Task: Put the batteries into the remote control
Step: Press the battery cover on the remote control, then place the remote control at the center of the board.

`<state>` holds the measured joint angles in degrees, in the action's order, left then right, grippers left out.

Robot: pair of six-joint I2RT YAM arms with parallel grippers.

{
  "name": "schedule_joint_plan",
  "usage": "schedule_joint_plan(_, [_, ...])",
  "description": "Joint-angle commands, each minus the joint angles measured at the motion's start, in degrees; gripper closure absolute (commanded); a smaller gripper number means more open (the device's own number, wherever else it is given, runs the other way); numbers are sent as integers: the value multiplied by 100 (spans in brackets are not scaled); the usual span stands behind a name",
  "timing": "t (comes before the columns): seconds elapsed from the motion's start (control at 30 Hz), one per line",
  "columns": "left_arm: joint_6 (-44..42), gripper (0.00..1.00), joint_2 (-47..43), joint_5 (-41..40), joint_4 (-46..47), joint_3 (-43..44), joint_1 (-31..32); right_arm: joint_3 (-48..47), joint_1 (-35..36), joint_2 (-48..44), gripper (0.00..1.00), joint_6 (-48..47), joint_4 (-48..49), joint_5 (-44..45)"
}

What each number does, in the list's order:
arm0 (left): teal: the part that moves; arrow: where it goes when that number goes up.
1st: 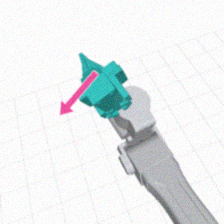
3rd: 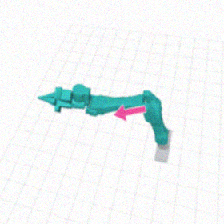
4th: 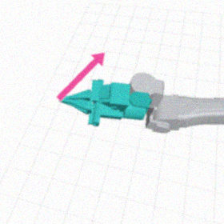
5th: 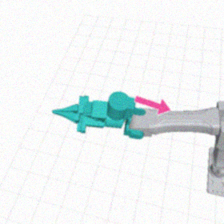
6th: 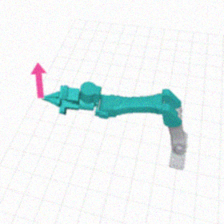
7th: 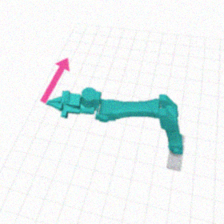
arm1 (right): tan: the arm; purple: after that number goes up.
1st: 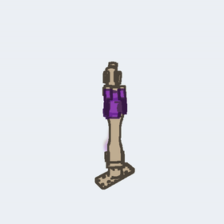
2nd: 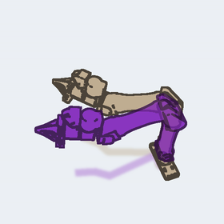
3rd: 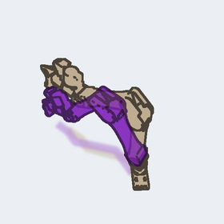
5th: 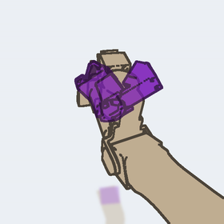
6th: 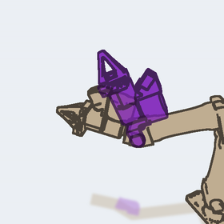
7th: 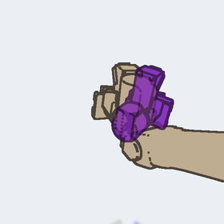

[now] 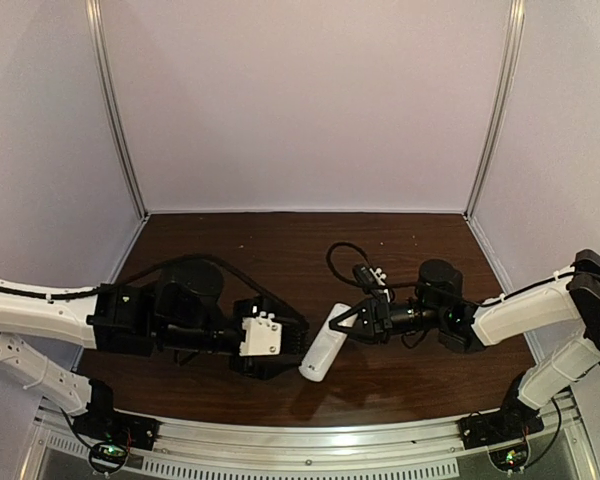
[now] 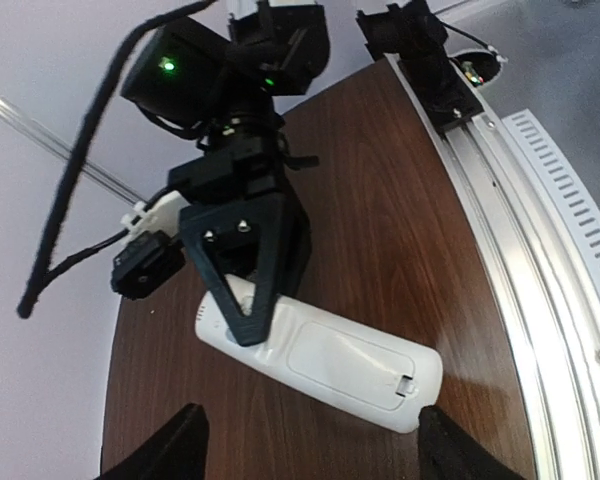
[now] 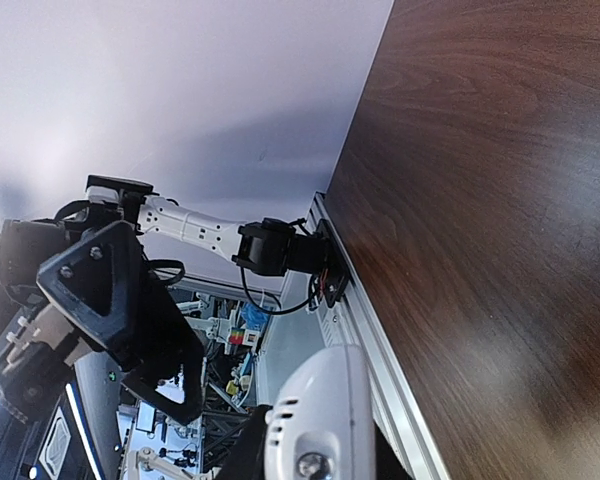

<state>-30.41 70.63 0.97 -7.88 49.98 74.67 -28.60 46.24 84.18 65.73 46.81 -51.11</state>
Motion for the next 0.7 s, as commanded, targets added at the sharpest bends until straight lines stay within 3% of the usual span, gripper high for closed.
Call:
schedule_joint_plan(0.0, [1066, 25, -240, -643, 699, -205, -225, -195, -44, -154, 100, -348, -106, 9])
schedule_joint_plan(0.1, [2130, 18, -383, -510, 735, -198, -631, -429, -52, -332, 100, -921, -725, 38])
schedule_joint_plan(0.2, [3307, 16, -521, 624, 707, -142, -1313, -840, -52, -576, 100, -1621, -1441, 76])
schedule_joint_plan(0.37, [4051, 11, -650, 1920, 1009, -131, -1861, -1556, -51, -980, 100, -2940, -2713, 230])
schedule_joint_plan(0.57, [4178, 7, -508, 1870, 824, 142, -1906, -2172, -48, -993, 100, -3330, -3581, 855])
schedule_joint_plan(0.67, [4012, 13, -335, 1532, 454, 265, -1912, -2300, -53, -919, 100, -3279, -3954, 1358])
